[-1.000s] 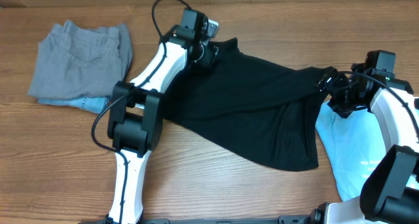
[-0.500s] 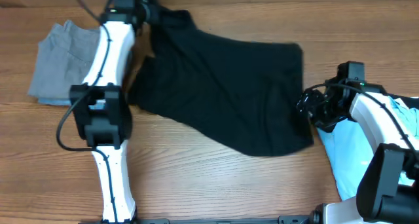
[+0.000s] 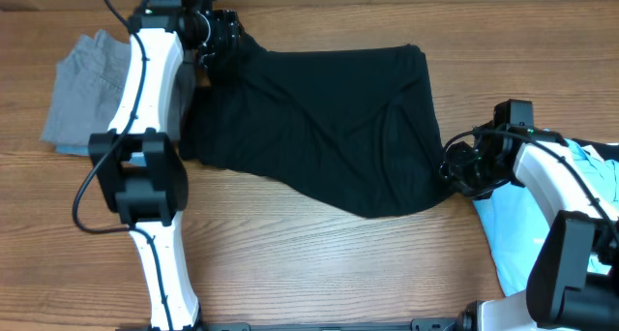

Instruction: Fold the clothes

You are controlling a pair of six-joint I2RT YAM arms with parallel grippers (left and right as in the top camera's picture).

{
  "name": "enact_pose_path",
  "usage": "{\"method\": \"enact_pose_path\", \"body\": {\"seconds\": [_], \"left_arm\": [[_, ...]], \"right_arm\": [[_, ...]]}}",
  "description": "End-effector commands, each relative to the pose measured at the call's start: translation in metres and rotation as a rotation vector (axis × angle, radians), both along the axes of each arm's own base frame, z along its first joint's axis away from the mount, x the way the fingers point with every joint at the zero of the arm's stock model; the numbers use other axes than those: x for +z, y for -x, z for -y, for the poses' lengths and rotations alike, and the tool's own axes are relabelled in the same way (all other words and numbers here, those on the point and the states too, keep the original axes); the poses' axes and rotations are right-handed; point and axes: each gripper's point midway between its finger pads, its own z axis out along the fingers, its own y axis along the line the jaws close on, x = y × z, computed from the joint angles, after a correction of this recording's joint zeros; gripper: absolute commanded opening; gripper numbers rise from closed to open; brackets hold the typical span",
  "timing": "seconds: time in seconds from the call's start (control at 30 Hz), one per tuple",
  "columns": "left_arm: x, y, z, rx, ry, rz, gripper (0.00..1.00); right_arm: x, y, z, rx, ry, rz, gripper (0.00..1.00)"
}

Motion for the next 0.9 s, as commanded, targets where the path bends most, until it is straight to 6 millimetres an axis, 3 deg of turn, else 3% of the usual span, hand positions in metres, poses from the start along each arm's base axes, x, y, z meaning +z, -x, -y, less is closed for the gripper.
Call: {"method": "enact_pose_path", "body": {"seconds": [0.0, 0.13, 0.2, 0.37, 0.53, 0.63, 0.7, 0.87], "left_arm": [[0.099, 0.044, 0.017, -0.101, -0.018, 0.09, 0.74], [0.097, 0.096, 0.019, -0.119, -0.023, -0.08, 0.72], [0.083, 0.119, 0.018, -0.12, -0.019, -0.193, 0.69], [0.059, 0.156, 0.017, -0.139, -0.021, -0.383, 0.64], [0.028, 0.192, 0.019, -0.152, -0.042, -0.564, 0.59], [0.003, 0.214, 0.03, -0.184, -0.057, -0.667, 0.56], [-0.031, 0.232, 0.036, -0.174, -0.123, -0.755, 0.56], [-0.087, 0.258, 0.037, -0.094, -0.241, -0.847, 0.57]], "right_arm": [[-0.024, 0.011, -0.016, 0.017, -0.018, -0.026, 0.54], [-0.042, 0.011, -0.022, -0.01, -0.031, -0.032, 0.29], [-0.042, 0.012, -0.022, -0.01, -0.031, -0.036, 0.04], [-0.01, -0.007, -0.008, -0.047, -0.022, 0.019, 0.04], [0.053, -0.039, 0.019, -0.184, -0.017, 0.174, 0.04], [0.063, -0.041, 0.026, -0.208, -0.013, 0.203, 0.04], [0.061, -0.039, 0.035, -0.231, 0.013, 0.192, 0.04], [0.058, -0.035, 0.038, -0.248, 0.024, 0.169, 0.04]]}}
